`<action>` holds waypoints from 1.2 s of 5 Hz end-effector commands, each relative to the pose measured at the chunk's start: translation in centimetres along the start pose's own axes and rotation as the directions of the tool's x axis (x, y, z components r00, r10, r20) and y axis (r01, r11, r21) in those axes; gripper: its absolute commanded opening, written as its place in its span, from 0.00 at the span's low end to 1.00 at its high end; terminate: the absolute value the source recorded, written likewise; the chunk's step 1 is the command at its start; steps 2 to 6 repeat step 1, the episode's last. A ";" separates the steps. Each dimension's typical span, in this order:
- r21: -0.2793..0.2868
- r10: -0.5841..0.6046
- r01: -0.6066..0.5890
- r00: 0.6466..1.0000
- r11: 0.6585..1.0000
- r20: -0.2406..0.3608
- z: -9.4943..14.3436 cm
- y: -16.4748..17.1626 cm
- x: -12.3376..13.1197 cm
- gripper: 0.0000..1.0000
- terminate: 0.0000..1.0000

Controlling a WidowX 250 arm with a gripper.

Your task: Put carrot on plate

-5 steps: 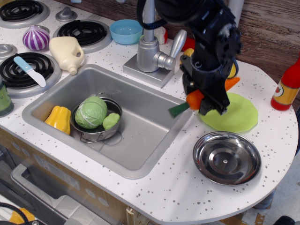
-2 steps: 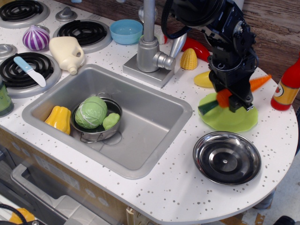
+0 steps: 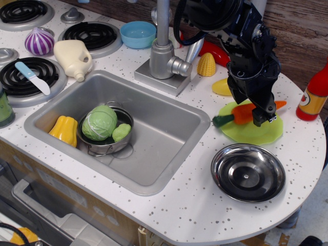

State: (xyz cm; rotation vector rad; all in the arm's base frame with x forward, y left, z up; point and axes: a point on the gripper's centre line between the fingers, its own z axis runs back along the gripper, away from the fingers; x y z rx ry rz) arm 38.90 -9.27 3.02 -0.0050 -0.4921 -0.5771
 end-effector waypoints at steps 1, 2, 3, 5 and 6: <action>0.017 -0.018 0.017 0.999 1.000 0.038 0.7 1.1 0.8 1.00 1.00; 0.017 -0.018 0.017 0.999 1.000 0.038 0.7 1.1 0.8 1.00 1.00; 0.017 -0.018 0.017 0.999 1.000 0.038 0.7 1.1 0.8 1.00 1.00; 0.017 -0.018 0.017 0.999 1.000 0.038 0.7 1.1 0.8 1.00 1.00; 0.017 -0.018 0.017 0.999 1.000 0.038 0.7 1.1 0.8 1.00 1.00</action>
